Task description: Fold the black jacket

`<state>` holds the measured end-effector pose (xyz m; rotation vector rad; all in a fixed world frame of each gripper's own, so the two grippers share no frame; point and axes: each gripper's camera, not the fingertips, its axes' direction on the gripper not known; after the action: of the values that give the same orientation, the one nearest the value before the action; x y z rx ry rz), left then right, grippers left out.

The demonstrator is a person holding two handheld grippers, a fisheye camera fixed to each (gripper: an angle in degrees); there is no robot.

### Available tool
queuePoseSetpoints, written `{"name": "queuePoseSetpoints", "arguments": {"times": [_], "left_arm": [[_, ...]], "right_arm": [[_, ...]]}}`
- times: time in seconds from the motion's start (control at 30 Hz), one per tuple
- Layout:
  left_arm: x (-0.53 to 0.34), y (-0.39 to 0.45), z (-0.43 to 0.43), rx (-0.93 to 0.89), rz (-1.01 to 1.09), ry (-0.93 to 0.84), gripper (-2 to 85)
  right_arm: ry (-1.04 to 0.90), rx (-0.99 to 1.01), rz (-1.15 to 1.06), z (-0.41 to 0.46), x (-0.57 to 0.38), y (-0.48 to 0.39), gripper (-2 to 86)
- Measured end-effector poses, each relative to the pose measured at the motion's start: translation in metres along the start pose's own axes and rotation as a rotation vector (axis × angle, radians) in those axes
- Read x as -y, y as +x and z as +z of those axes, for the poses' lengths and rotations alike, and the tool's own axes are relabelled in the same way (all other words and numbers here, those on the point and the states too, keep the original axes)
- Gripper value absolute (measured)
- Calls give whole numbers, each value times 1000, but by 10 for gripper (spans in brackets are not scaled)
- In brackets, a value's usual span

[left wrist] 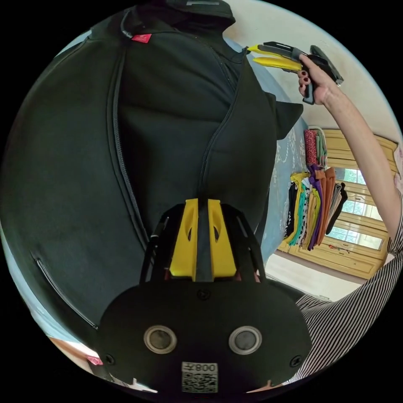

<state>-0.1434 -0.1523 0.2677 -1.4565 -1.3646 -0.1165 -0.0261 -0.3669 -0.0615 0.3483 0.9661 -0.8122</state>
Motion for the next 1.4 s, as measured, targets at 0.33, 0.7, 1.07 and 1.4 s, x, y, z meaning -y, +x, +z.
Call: {"name": "queuePoseSetpoints", "arguments": {"times": [0.33,0.7,1.07,1.4], "left_arm": [[-36,-9,-4,-173,47,58,17],[-135,-44,-57,-191,-88,235,13],[-175,-146,-26,-129,-382,220,15],[-197,-165,-28,-144,-349,212,15]], "right_arm": [[-95,-19,-22,11,25,-47,35],[-67,236,-232,-21,9,-153,3],[-134,-187,-322,-32,-26,-181,60],[-288,-498,-557,-14,-12,-257,36]]}}
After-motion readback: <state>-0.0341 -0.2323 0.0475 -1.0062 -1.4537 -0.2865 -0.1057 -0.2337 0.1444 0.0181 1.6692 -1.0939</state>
